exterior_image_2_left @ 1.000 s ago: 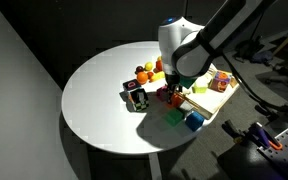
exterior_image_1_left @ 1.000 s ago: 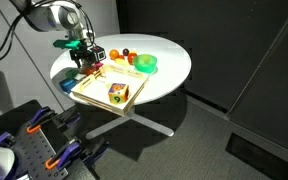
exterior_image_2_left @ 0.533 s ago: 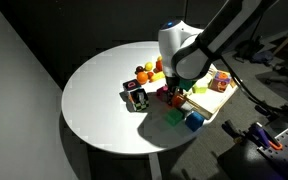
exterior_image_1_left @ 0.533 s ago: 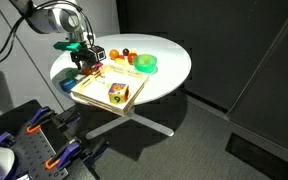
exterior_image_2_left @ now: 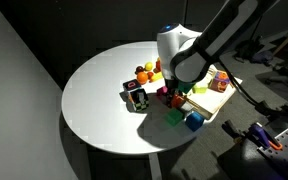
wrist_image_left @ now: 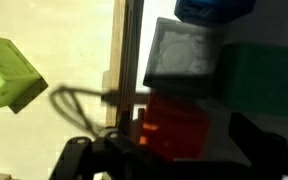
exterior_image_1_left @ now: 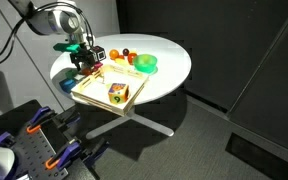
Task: Put the orange block in the box.
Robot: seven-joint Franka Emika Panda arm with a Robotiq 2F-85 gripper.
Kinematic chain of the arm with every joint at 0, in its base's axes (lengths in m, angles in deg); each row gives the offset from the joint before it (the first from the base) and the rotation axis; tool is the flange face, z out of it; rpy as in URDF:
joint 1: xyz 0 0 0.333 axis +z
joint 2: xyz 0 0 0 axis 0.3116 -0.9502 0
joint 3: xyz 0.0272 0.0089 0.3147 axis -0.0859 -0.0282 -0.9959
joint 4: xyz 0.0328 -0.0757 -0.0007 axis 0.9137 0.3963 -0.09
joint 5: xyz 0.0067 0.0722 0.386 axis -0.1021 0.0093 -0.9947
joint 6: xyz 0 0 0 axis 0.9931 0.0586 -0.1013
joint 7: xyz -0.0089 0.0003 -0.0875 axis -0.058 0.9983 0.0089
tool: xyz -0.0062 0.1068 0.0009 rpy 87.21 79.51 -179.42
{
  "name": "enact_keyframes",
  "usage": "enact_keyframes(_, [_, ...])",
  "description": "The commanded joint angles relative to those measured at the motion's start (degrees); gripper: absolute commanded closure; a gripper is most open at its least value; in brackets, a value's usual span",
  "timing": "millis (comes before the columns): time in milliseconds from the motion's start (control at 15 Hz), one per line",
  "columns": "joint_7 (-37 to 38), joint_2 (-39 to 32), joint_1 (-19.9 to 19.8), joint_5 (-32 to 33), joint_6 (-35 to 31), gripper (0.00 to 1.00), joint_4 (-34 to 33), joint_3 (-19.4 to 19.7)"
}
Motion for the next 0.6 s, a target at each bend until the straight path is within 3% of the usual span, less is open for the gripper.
enact_keyframes(0, [1.63,-1.48,0.99,0.8,0.69,0.0,-2.41,0.66])
enact_keyframes(67, [1.58,-1.86,1.08,0.87,0.89,0.0,-2.98,0.73])
enact_keyframes(133, [1.47,-2.15,1.08,0.79,0.91,0.25,-3.33,0.7])
enact_keyframes(267, [1.4,-2.62,1.23,0.81,1.14,0.34,-4.03,0.73])
enact_keyframes(533, [0.9,-1.91,1.45,0.72,3.56,0.68,-4.81,0.4])
